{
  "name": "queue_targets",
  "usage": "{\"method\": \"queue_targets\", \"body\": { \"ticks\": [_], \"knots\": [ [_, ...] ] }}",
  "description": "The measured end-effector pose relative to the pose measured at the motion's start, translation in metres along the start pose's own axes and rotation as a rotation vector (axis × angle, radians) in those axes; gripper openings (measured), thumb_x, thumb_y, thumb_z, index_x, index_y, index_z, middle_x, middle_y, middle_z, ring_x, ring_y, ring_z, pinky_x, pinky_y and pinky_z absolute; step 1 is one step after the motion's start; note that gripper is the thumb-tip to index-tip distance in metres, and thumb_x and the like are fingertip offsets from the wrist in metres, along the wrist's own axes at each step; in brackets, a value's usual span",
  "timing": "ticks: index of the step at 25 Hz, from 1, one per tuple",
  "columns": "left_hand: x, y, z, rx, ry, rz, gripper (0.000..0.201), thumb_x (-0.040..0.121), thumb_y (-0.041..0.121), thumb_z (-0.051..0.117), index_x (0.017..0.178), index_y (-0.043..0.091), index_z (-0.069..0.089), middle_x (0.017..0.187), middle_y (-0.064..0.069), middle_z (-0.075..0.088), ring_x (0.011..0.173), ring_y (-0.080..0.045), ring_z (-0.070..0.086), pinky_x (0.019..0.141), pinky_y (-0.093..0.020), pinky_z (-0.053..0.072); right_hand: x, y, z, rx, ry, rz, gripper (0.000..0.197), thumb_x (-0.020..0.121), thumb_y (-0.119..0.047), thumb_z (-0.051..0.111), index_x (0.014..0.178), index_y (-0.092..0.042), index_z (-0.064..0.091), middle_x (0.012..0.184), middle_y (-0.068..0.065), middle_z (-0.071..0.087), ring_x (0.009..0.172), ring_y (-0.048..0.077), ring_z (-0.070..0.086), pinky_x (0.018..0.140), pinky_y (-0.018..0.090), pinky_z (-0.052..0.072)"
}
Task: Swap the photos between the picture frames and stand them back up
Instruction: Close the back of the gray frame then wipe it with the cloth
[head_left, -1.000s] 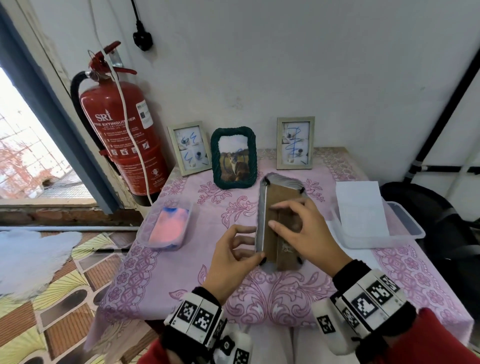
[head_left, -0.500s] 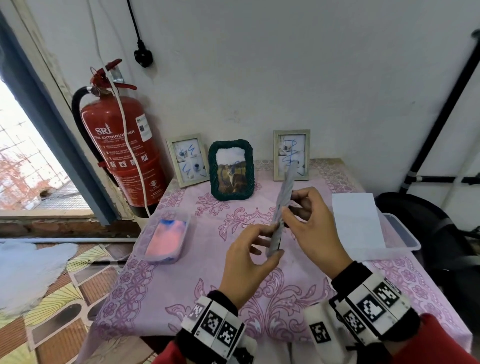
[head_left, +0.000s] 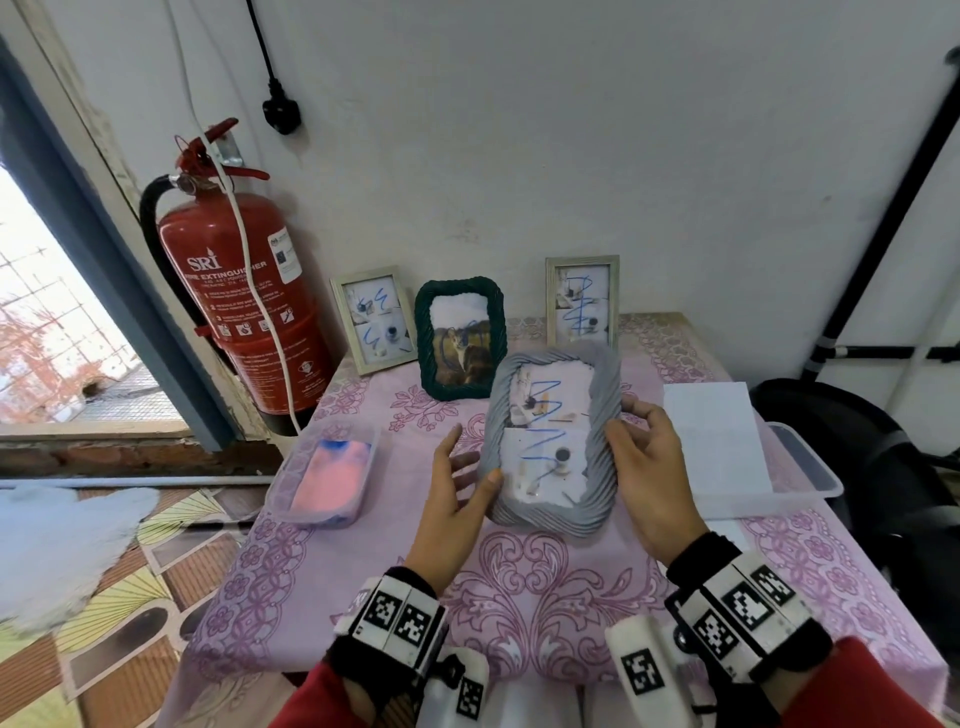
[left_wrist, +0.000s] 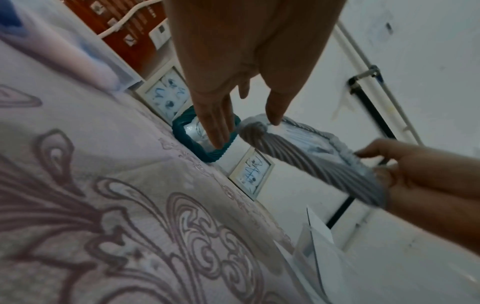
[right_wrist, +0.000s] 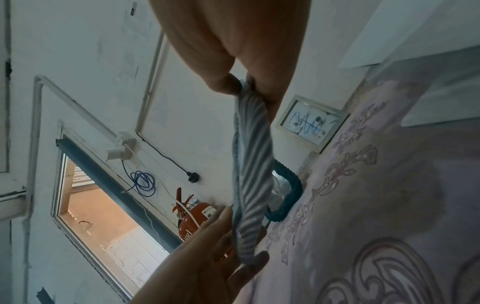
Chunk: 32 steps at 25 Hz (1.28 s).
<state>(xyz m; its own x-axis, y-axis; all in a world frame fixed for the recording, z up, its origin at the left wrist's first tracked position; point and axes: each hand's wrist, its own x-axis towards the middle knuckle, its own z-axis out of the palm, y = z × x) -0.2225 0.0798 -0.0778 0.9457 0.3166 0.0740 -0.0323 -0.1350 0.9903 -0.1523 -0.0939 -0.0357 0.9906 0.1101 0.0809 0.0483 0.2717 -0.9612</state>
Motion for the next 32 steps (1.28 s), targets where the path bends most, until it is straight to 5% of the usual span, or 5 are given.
{"method": "queue_targets", "body": {
  "ticks": [7,12,17,28,32],
  "knots": [
    [0.003,-0.003,-0.004,-0.437,-0.022,-0.129,0.051,0.091,0.002,0.052,0.134,0.024,0.041,0.108,-0.008,0.065,0.097,-0.02,0.065,0.075,-0.035,0.058,0.006,0.019,-0.001,0.015,-0.05,0.023,0.026,0.097,-0.012,0.045,0.122,-0.016,0.05,0.091,0.0,0.071,0.081,0.011,0.067,0.069,0.02,0.057],
    [0.001,-0.009,-0.005,-0.419,0.049,-0.135,0.054,0.09,-0.001,0.053,0.137,0.019,0.039,0.118,-0.019,0.058,0.11,-0.031,0.058,0.091,-0.051,0.051,-0.005,0.04,-0.004,-0.119,-0.211,0.107,0.067,0.084,0.007,0.057,0.128,-0.038,0.033,0.11,-0.001,0.062,0.096,0.013,0.064,0.067,0.02,0.056],
    [-0.001,-0.023,-0.009,-0.371,0.075,-0.168,0.055,0.089,-0.003,0.053,0.137,0.02,0.038,0.11,-0.015,0.057,0.108,-0.031,0.057,0.09,-0.048,0.051,-0.008,0.055,-0.014,-0.336,-0.26,0.13,0.082,0.079,0.008,0.064,0.143,-0.024,0.026,0.11,0.006,0.049,0.091,0.015,0.054,0.069,0.017,0.048],
    [0.005,-0.055,-0.018,0.299,-0.018,-0.134,0.078,0.076,0.01,0.075,0.141,0.013,0.032,0.121,-0.005,0.032,0.111,-0.022,0.049,0.101,-0.037,0.045,0.004,0.08,-0.03,-0.658,-0.314,0.164,0.084,0.072,-0.008,0.079,0.142,-0.011,0.033,0.122,0.021,0.046,0.097,0.022,0.049,0.09,0.032,0.048],
    [0.008,-0.062,-0.022,0.497,-0.014,-0.191,0.082,0.072,0.028,0.079,0.14,0.009,0.037,0.126,-0.005,0.029,0.127,-0.021,0.038,0.114,-0.032,0.03,0.006,0.079,-0.032,-0.785,-0.362,0.139,0.076,0.073,-0.015,0.078,0.138,-0.009,0.039,0.116,0.018,0.045,0.095,0.018,0.049,0.083,0.021,0.044]
  ]
}}
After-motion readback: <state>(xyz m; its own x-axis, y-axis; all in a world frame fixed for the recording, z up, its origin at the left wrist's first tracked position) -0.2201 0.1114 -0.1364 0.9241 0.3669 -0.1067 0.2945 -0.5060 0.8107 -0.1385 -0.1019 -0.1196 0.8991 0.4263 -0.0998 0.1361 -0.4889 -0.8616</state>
